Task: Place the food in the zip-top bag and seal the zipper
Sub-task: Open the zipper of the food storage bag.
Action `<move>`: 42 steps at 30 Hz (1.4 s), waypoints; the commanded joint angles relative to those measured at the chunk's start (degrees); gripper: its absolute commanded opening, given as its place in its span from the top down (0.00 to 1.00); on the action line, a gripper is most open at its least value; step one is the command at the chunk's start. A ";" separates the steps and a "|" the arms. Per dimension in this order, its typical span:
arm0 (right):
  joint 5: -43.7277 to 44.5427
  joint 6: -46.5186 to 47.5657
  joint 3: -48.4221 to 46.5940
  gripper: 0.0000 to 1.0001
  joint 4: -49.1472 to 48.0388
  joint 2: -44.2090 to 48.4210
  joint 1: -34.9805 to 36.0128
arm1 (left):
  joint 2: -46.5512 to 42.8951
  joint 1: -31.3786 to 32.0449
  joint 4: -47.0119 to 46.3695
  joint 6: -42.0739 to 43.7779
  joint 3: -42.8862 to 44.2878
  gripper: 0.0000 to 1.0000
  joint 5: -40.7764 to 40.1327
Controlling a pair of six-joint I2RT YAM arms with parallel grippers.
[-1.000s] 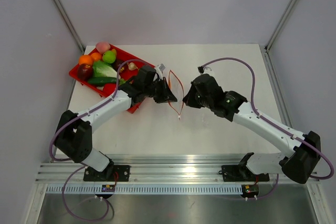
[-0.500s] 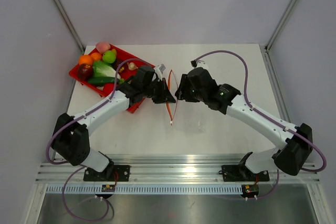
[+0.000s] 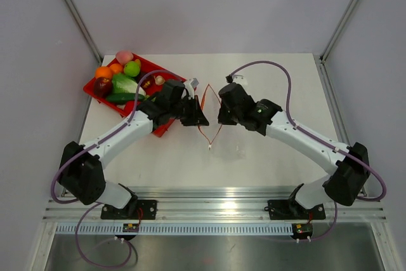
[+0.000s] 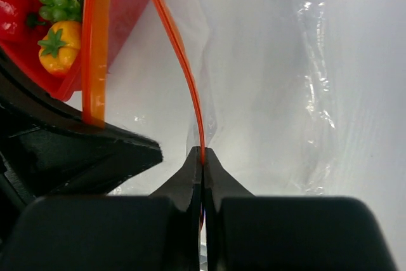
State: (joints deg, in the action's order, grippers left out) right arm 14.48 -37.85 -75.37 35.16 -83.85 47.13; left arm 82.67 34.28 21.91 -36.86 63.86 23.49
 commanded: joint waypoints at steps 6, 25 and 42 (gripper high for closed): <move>15.92 1.28 -0.48 1.00 7.11 12.39 0.42 | -1.64 -0.18 4.89 8.91 5.93 1.00 -0.99; 19.88 4.09 -5.04 1.00 14.41 10.03 0.50 | 0.92 0.35 10.60 13.65 14.88 0.32 -2.12; 11.98 7.17 -1.53 1.00 5.98 7.39 0.50 | -2.88 -27.50 25.54 7.87 15.33 0.20 -22.13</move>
State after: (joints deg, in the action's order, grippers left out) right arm 28.32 -32.10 -76.88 44.42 -76.99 47.22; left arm 76.75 9.28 42.98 -24.73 77.25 9.37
